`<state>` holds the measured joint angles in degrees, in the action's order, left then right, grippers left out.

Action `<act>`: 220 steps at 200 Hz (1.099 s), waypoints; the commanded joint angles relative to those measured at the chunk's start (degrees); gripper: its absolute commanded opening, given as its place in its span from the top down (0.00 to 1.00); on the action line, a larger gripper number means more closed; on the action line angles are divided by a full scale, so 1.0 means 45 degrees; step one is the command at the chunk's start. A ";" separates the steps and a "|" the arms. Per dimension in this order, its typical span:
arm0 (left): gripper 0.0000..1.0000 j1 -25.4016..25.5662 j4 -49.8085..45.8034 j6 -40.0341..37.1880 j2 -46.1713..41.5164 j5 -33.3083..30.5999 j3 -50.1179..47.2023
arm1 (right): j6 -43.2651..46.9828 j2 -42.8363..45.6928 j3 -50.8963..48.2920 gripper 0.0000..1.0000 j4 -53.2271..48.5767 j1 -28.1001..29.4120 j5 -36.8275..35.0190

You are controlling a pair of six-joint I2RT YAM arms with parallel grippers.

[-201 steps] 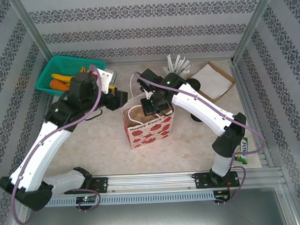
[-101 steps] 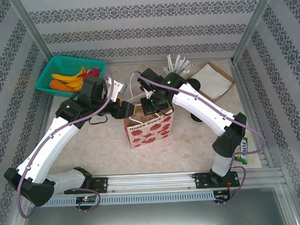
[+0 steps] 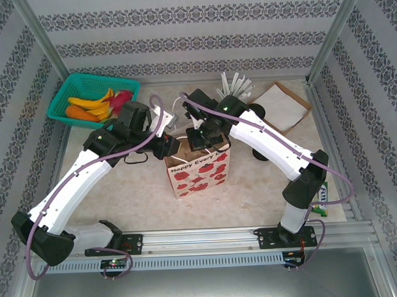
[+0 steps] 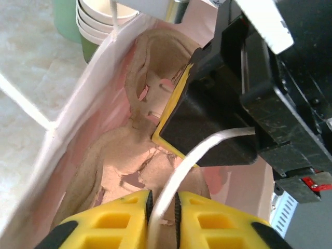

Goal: Pack the takeout coffee

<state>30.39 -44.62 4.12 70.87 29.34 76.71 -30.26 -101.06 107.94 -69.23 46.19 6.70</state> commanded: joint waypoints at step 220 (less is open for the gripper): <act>0.71 0.2387 0.1678 -0.3505 -0.1416 0.0630 0.0180 | -0.0849 -0.0601 -0.1369 1.00 0.0334 -0.0369 0.0080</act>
<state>40.56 -41.95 -11.51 66.28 34.33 78.70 -35.83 -101.38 101.62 -64.40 43.53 10.09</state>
